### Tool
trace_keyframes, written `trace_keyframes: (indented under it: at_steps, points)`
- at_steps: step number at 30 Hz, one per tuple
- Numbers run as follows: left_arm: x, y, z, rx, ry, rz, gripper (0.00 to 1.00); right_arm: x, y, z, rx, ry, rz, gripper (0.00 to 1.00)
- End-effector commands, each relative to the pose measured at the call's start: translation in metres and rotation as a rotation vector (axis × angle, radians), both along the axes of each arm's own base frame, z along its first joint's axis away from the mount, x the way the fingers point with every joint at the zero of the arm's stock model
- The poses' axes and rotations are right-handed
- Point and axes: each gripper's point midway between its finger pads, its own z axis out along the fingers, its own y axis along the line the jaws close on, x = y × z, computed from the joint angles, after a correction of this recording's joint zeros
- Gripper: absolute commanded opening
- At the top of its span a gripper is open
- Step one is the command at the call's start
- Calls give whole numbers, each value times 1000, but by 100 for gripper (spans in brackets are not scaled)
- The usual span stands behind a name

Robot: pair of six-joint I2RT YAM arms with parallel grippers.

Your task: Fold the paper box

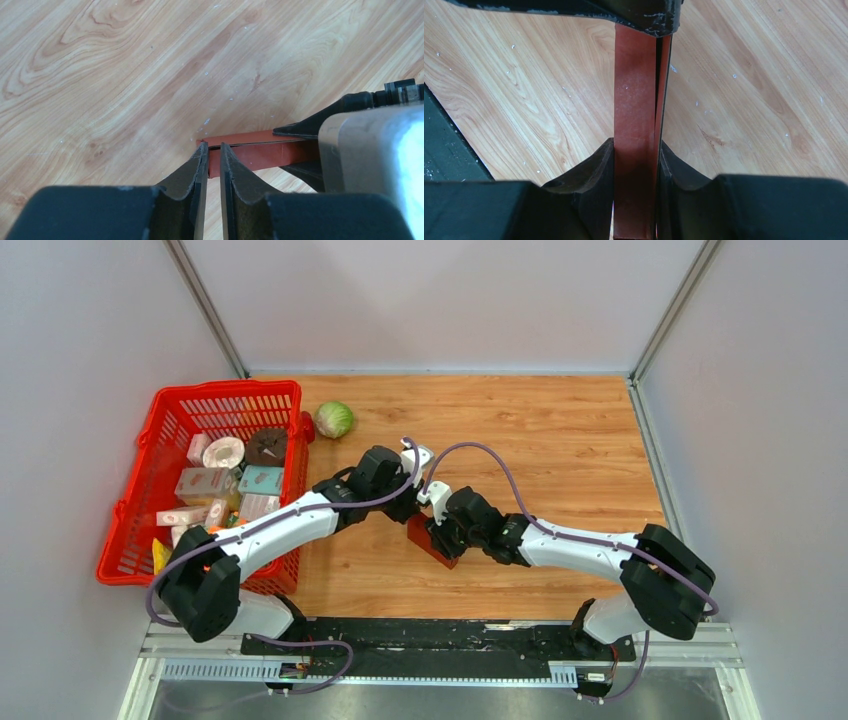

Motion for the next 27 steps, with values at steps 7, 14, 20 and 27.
trace_keyframes:
  at_steps: [7, 14, 20, 27]
  points:
    - [3, 4, -4, 51, 34, 27, 15, 1, 2, 10, 18, -24, 8, 32]
    - [-4, 7, -6, 38, 43, 33, 16, 0, 3, 7, 15, -21, 8, 31]
    - [-9, 12, -15, 58, 65, 53, 13, 1, 2, 9, 19, -28, 4, 31]
    - [-14, 18, -16, 40, 46, 109, 6, 2, 2, 6, 9, -26, -3, 31]
